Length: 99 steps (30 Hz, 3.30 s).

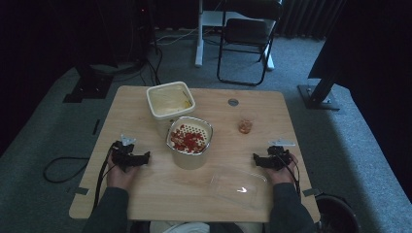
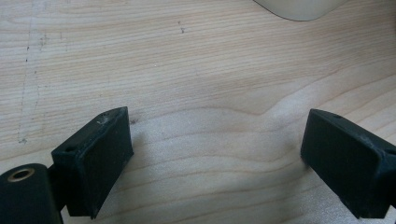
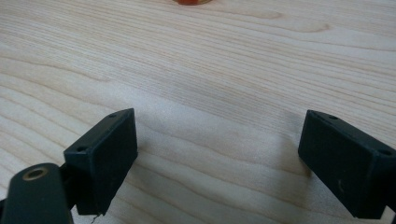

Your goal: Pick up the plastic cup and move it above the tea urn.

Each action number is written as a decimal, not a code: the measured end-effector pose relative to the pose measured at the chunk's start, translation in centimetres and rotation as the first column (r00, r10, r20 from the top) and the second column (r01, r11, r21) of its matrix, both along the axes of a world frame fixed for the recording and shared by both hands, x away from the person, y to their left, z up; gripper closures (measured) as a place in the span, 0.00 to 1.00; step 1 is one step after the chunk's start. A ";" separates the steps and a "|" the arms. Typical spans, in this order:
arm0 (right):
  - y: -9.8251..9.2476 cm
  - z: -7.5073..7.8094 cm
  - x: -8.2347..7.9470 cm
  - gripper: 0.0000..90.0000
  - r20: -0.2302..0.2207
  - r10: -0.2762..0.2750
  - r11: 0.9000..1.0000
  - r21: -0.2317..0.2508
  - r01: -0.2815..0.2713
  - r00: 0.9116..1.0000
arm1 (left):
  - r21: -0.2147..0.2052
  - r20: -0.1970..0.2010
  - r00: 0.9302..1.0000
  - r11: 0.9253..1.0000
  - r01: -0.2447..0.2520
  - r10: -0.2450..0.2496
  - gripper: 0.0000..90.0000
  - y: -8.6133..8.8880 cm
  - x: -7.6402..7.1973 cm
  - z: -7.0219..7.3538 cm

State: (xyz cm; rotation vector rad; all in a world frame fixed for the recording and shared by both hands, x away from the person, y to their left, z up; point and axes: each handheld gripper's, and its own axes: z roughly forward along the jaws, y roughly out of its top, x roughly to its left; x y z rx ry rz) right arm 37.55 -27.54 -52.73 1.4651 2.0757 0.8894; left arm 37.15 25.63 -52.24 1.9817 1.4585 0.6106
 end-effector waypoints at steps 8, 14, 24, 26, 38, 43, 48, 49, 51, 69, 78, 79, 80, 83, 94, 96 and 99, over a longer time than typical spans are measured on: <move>0.0 0.0 0.0 0.13 0.000 0.002 1.000 0.000 -0.002 1.000 | 0.000 0.000 1.000 1.000 0.000 0.000 0.10 0.0 0.0 0.0; -0.1 0.1 0.0 0.15 -0.001 0.001 1.000 -0.001 -0.001 1.000 | 0.000 0.000 1.000 1.000 0.000 0.000 0.10 0.0 0.0 0.0; 0.0 0.3 -0.3 0.24 -0.008 -0.009 1.000 -0.003 0.009 1.000 | 0.000 0.000 1.000 1.000 0.000 0.000 0.10 0.0 0.0 0.0; 0.1 0.4 -0.4 0.27 -0.011 -0.002 1.000 0.000 0.002 1.000 | 0.000 0.000 1.000 1.000 0.000 0.000 0.10 0.0 0.0 0.0; 0.0 3.2 -2.7 0.47 0.017 0.071 0.996 0.051 -0.071 0.997 | -0.001 0.000 1.000 1.000 0.001 -0.001 0.10 0.0 0.0 0.0; 0.2 4.7 -4.3 0.47 0.045 0.127 0.987 0.093 -0.131 0.991 | -0.001 0.000 1.000 1.000 0.001 -0.001 0.10 0.0 0.0 0.0; 1.0 6.1 -6.3 0.43 0.074 0.204 0.971 0.110 -0.211 0.976 | -0.001 0.000 1.000 1.000 0.001 -0.001 0.10 0.0 0.0 0.0; 1.2 6.3 -6.7 0.42 0.079 0.222 0.967 0.112 -0.230 0.972 | -0.001 0.000 1.000 1.000 0.001 -0.001 0.10 0.0 0.0 0.0; 1.5 6.5 -7.3 0.40 0.085 0.252 0.958 0.121 -0.261 0.964 | -0.001 0.000 1.000 1.000 0.001 -0.001 0.10 0.0 0.0 0.0; 4.1 4.8 -6.9 0.80 -0.006 0.385 0.923 0.020 -0.385 0.923 | -0.001 0.000 1.000 1.000 0.001 -0.001 0.10 0.0 0.0 0.0; 4.8 4.9 -4.8 0.91 0.017 0.273 0.962 0.005 -0.273 0.962 | -0.001 0.000 1.000 1.000 0.001 -0.001 0.10 0.0 0.0 0.0; 4.8 4.9 -4.8 0.91 0.017 0.273 0.962 0.005 -0.273 0.962 | -0.001 0.000 1.000 1.000 0.001 -0.001 0.10 0.0 0.0 0.0; 5.0 5.0 -4.1 0.89 0.018 0.241 0.971 -0.005 -0.241 0.970 | -0.001 0.000 1.000 1.000 0.001 -0.001 0.10 0.0 0.0 0.0; 5.0 5.0 -3.2 0.78 0.013 0.207 0.978 0.013 -0.207 0.978 | -0.001 0.000 1.000 1.000 0.001 -0.001 0.10 0.0 0.0 0.0; 2.8 5.7 -5.8 0.63 0.002 0.159 0.987 0.003 -0.159 0.987 | -0.001 0.000 1.000 1.000 0.001 -0.001 0.10 0.0 0.0 0.0; 2.1 5.8 -6.3 0.64 -0.001 0.147 0.989 0.014 -0.147 0.989 | -0.001 0.000 1.000 1.000 0.001 -0.001 0.10 0.0 0.0 0.0; 1.4 5.7 -6.3 0.67 -0.018 0.138 0.990 0.038 -0.138 0.990 | -0.001 0.000 1.000 1.000 0.001 -0.001 0.10 0.0 0.0 0.0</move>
